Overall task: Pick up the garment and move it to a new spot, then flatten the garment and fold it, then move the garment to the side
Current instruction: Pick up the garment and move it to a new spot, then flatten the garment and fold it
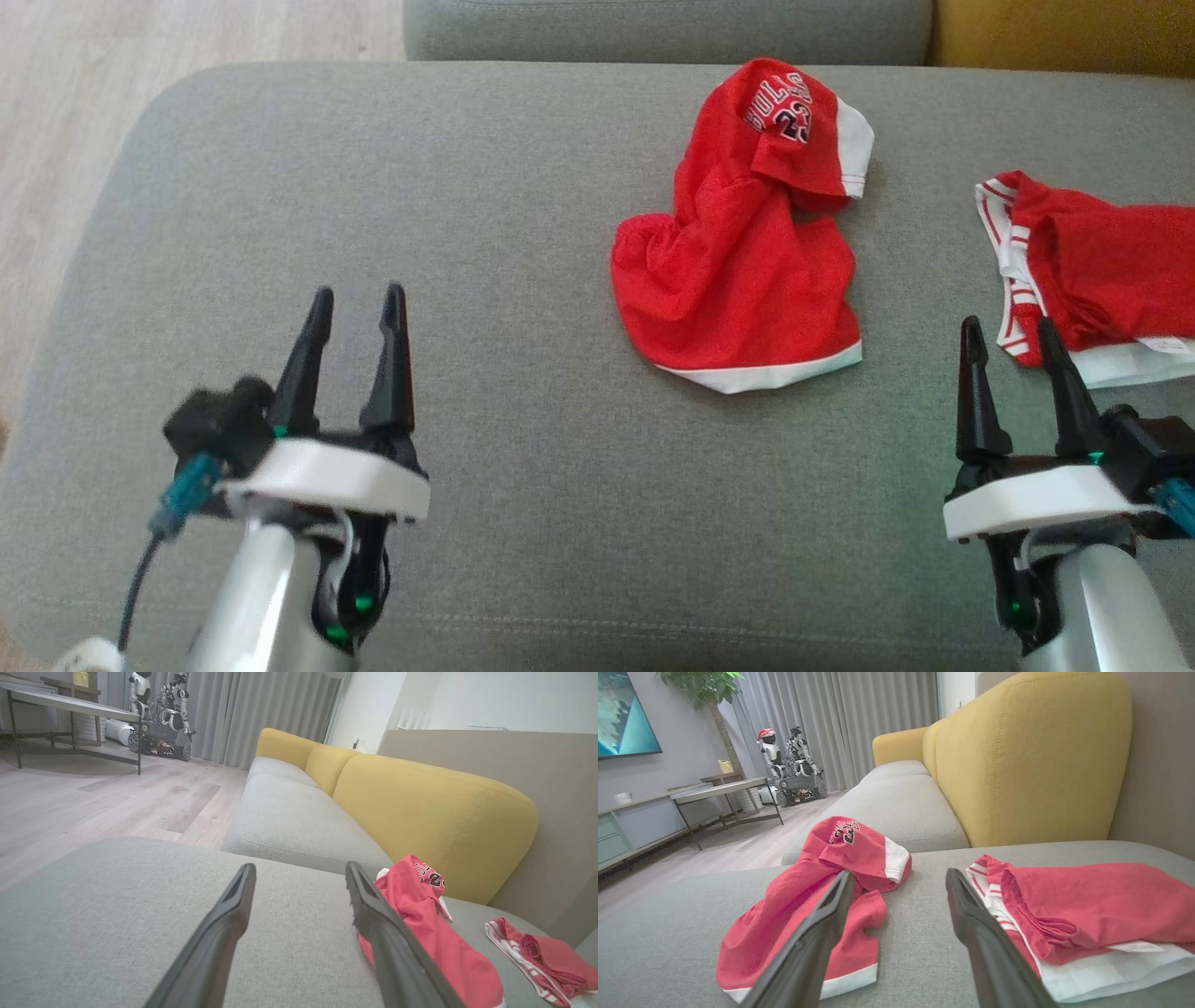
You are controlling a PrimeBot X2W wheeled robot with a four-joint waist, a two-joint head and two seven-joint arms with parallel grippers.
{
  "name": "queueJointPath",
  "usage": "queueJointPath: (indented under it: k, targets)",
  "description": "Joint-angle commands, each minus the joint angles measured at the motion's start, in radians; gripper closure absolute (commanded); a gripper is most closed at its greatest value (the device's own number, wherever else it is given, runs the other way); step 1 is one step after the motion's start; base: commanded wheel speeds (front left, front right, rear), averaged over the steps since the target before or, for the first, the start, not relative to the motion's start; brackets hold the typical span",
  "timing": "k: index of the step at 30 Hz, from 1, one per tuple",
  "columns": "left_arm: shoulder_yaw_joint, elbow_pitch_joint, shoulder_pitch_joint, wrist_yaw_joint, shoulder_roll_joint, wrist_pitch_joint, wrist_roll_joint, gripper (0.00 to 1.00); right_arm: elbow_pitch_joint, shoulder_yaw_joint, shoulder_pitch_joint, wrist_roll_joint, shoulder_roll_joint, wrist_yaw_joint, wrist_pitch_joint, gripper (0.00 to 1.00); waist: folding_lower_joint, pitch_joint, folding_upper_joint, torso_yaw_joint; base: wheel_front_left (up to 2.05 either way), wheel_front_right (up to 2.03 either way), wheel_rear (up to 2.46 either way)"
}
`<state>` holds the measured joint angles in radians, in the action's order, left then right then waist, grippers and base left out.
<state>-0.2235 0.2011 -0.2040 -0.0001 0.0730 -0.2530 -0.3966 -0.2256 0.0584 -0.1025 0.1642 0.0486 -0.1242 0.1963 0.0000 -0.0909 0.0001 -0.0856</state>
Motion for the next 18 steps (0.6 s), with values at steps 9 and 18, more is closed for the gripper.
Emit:
queueJointPath:
  k: [9, 18]
  targets:
    - [0.069, -0.102, 0.04, -0.009, -0.022, -0.009, 0.041, 0.0, 0.016, -0.017, -0.033, 0.003, 0.002, -0.007, -0.057, 0.0, 0.0, -0.018, -0.0001, -0.016, 0.0, 0.0, 0.0]
    - [0.049, -0.11, 0.017, 0.009, -0.022, -0.009, 0.013, 0.0, -0.109, -0.036, -0.123, 0.048, 0.002, -0.007, -0.147, 0.0, 0.0, -0.083, -0.0001, -0.033, 0.0, 0.0, 0.0]
